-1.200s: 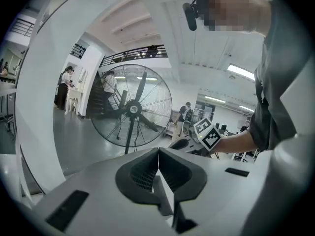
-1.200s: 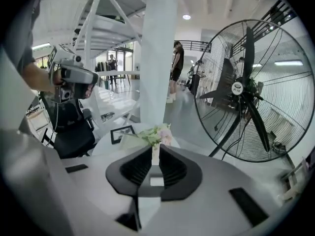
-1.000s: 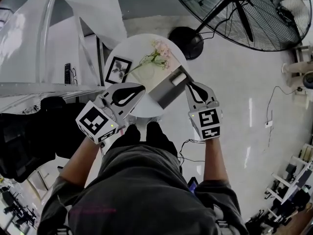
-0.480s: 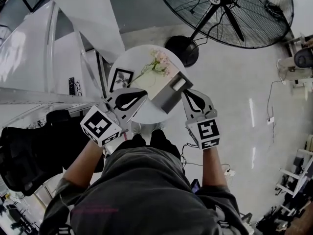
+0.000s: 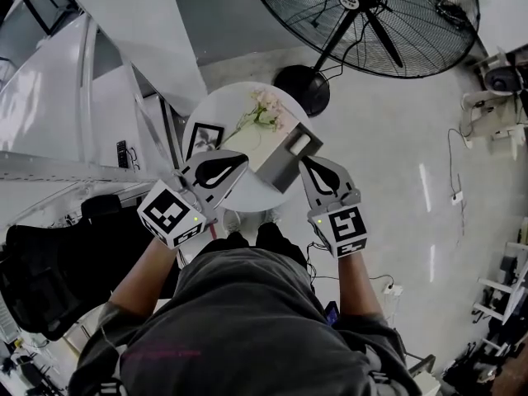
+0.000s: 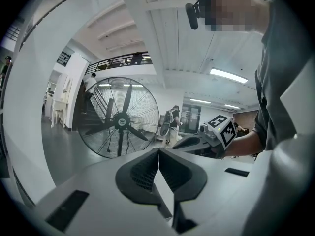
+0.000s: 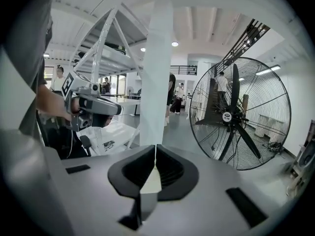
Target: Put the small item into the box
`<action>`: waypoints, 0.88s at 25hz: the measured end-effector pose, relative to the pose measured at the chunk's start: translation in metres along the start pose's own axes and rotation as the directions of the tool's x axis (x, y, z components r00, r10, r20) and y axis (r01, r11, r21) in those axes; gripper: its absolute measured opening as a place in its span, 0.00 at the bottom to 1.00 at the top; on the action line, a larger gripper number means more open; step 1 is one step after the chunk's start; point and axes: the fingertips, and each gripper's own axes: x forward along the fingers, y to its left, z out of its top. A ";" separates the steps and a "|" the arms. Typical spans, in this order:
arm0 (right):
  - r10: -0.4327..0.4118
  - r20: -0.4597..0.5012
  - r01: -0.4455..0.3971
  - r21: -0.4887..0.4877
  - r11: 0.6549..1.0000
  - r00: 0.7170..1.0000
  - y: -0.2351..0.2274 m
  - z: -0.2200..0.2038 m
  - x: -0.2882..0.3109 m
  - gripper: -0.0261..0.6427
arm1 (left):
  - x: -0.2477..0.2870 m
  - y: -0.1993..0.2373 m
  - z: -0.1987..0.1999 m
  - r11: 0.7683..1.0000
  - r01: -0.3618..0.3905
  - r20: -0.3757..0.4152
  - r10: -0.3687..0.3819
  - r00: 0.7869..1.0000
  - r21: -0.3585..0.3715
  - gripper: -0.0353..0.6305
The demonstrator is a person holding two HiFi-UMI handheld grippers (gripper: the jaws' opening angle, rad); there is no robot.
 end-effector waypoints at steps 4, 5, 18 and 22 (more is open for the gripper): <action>-0.001 0.002 0.001 -0.001 1.000 1.000 0.004 -0.001 -0.003 0.08 | -0.002 -0.003 0.000 1.000 0.001 0.000 -0.001 1.000 0.001 0.08; 0.000 0.002 0.000 -0.001 1.000 1.000 0.005 -0.001 -0.003 0.08 | -0.002 -0.004 0.000 1.000 0.001 0.000 -0.001 1.000 -0.001 0.08; 0.006 0.008 -0.006 -0.005 1.000 1.000 0.006 -0.006 -0.005 0.07 | 0.006 -0.011 -0.006 1.000 0.009 -0.012 -0.009 1.000 -0.002 0.08; 0.010 -0.006 -0.010 -0.005 1.000 1.000 0.005 -0.011 -0.004 0.07 | 0.007 -0.012 -0.008 1.000 0.010 -0.017 -0.010 1.000 -0.001 0.08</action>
